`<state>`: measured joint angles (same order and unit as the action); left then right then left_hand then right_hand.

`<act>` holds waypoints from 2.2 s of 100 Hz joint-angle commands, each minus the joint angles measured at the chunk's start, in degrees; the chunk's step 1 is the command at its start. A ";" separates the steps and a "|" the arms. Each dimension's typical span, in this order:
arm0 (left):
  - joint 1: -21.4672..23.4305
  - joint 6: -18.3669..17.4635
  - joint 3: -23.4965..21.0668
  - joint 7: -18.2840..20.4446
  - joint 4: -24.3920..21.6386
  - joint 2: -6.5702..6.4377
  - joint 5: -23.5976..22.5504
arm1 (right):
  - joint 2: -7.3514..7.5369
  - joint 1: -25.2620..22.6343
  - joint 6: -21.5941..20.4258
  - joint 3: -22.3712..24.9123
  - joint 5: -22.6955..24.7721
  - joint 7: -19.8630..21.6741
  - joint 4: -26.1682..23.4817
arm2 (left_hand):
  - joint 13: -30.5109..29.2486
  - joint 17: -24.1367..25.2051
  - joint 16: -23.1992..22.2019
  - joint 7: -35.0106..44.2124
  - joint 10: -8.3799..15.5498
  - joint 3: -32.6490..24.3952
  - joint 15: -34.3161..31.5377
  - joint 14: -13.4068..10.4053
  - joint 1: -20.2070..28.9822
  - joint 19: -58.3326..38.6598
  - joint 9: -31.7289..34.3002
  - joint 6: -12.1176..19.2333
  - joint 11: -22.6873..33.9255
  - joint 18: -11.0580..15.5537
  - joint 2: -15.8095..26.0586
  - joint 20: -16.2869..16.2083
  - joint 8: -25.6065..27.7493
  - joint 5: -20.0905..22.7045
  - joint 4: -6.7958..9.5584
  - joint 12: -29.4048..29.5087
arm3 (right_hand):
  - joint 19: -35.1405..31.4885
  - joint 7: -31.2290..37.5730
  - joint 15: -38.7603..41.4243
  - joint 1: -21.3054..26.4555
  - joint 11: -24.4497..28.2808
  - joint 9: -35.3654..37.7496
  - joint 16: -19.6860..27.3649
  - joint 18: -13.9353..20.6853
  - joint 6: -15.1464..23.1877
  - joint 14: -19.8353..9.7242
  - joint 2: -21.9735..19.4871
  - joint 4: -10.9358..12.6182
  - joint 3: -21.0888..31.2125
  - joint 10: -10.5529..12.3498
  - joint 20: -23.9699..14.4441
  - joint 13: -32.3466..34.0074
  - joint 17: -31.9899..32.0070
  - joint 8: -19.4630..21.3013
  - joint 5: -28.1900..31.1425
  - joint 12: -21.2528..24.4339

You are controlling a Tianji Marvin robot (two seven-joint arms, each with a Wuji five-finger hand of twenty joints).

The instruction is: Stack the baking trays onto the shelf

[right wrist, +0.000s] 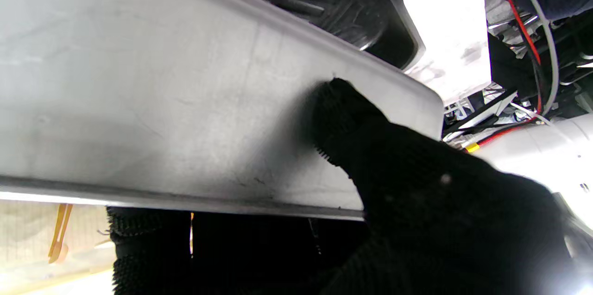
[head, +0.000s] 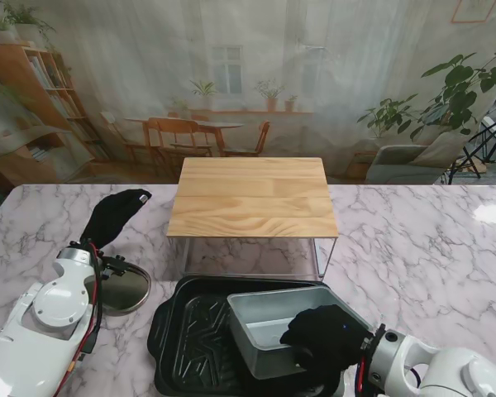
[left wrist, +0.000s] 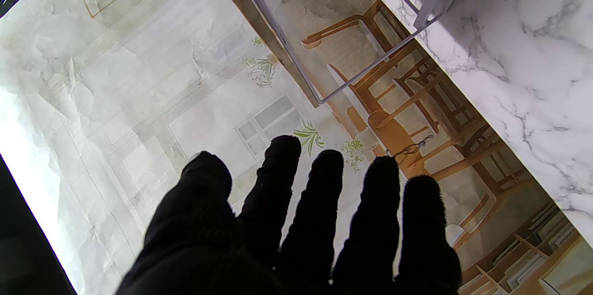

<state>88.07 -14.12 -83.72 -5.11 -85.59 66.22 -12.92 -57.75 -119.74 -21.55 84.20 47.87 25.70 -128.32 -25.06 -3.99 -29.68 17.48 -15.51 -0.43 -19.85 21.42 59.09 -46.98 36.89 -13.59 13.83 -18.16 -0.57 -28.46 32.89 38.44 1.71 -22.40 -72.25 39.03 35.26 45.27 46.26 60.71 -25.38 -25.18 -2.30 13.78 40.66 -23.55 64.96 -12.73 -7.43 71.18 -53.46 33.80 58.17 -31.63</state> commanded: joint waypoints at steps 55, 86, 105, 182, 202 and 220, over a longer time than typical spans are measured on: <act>-0.30 0.99 0.94 1.26 -0.07 0.05 0.16 | 0.80 10.14 12.66 -12.13 1.01 3.77 6.82 | -0.71 0.16 -0.56 0.43 0.20 0.81 -1.41 -0.12 0.35 -0.48 1.34 1.40 0.92 2.23 2.00 1.04 -0.67 1.46 -1.22 -0.64 | -2.78 3.06 -0.73 9.88 -5.50 -1.89 0.56 -1.11 7.64 1.34 -12.18 7.94 4.35 -0.34 -0.89 0.54 0.65 -1.31 4.29 0.66; -0.34 1.01 0.99 1.16 -0.09 0.07 0.12 | 1.50 14.87 18.06 -17.69 1.09 7.70 9.52 | -0.72 0.15 -0.57 0.43 0.18 0.82 -1.42 -0.08 0.33 -0.48 1.34 1.36 0.94 2.34 2.06 1.04 -0.71 1.45 -1.22 -0.63 | -0.22 1.84 -5.62 5.65 -5.06 -9.31 1.70 2.07 8.02 0.00 -15.75 9.86 -0.80 -0.04 0.03 -5.07 5.69 -6.72 -7.70 0.46; -0.29 1.00 0.96 1.12 -0.15 0.07 0.08 | 1.89 17.77 20.74 -20.56 0.52 9.60 11.48 | -0.69 0.11 -0.57 0.45 0.25 0.81 -1.42 -0.06 0.37 -0.53 1.34 1.39 0.96 2.26 2.03 1.02 -0.70 1.43 -1.21 -0.64 | 0.97 12.24 -6.15 4.03 -2.53 -14.66 2.28 2.79 8.25 0.01 -18.97 11.05 -10.44 -0.38 -0.05 -8.32 8.56 -11.76 -17.21 -0.29; -0.21 0.84 0.82 1.00 -0.21 0.06 -0.14 | 2.31 22.79 29.15 -25.70 -3.39 11.03 16.57 | -0.76 0.09 -0.59 0.33 0.23 0.80 -1.49 -0.14 0.50 -0.57 1.28 1.11 1.07 2.28 1.94 1.01 -0.73 1.07 -1.20 -0.64 | 9.03 -1.70 -8.27 -24.22 -7.66 -36.20 4.95 -1.99 2.99 0.01 -25.64 18.13 -26.43 0.95 -9.28 -34.50 33.40 -7.76 -35.99 7.37; -0.14 0.69 0.69 0.94 -0.25 0.07 -0.13 | 1.74 19.21 26.05 -21.11 -4.21 9.04 13.09 | -0.68 0.15 -0.58 0.28 0.27 0.80 -1.47 -0.07 0.51 -0.56 1.19 1.04 1.06 2.28 1.98 1.02 -0.76 1.04 -1.20 -0.62 | 7.88 -1.88 -7.20 -24.43 -7.43 -34.41 4.49 -1.52 3.31 0.15 -26.10 18.39 -27.60 0.59 -10.13 -33.95 33.16 -7.86 -34.70 7.72; -0.07 0.57 0.56 0.90 -0.29 0.08 -0.09 | 1.11 16.12 22.73 -16.96 -4.08 6.48 10.28 | -0.67 0.27 -0.57 0.26 0.27 0.81 -1.44 -0.10 0.49 -0.47 1.20 0.82 1.09 2.29 2.03 1.07 -0.76 1.04 -1.18 -0.62 | 7.53 -2.04 -6.73 -24.03 -7.43 -33.36 4.32 -1.85 3.26 0.29 -26.26 18.59 -27.79 0.26 -10.49 -33.47 32.58 -7.94 -33.70 7.82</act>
<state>87.93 -13.41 -83.15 -4.85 -85.69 66.20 -13.03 -56.42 -102.64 1.38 66.39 43.79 33.10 -116.78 -25.08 -3.99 -29.68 17.48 -15.51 -0.43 -19.86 21.44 59.08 -46.98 36.90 -13.59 13.83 -18.11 -0.57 -28.45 32.84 38.44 1.71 -22.40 -63.72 37.69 30.66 22.27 39.48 25.98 -21.04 -25.00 1.23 13.46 15.75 -6.11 39.03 -12.12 -17.19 36.61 -20.28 25.32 23.63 -24.28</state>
